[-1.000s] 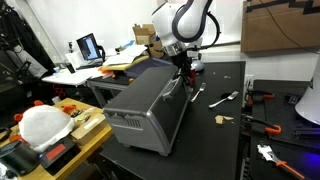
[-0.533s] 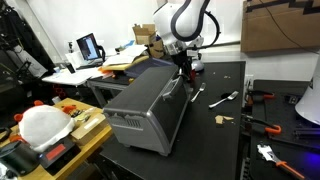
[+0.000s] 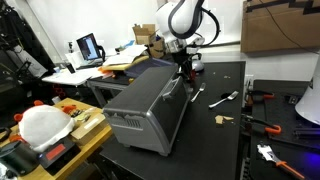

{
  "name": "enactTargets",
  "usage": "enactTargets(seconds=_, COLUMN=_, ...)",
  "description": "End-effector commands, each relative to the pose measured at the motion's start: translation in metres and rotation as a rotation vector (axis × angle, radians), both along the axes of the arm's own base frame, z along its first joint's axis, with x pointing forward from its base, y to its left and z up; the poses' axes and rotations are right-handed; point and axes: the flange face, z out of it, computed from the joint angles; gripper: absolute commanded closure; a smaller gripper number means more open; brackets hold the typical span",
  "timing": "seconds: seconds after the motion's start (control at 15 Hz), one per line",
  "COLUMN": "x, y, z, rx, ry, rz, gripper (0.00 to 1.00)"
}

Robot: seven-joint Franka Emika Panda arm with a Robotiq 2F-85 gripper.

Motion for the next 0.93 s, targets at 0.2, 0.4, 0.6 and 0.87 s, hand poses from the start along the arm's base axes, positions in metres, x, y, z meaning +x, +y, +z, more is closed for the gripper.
enactTargets(seconds=0.2, x=0.009, y=-0.017, z=-0.005, rx=0.194, ry=-0.012, rz=-0.072, gripper=0.97)
enactTargets(seconds=0.4, x=0.010, y=-0.024, z=-0.007, rx=0.265, ry=-0.015, rz=-0.087, gripper=0.97)
enactTargets(seconds=0.6, x=0.010, y=-0.027, z=-0.008, rx=0.315, ry=-0.013, rz=-0.089, gripper=0.62)
enactTargets(seconds=0.87, x=0.012, y=-0.023, z=-0.003, rx=0.259, ry=-0.033, rz=-0.105, gripper=0.41)
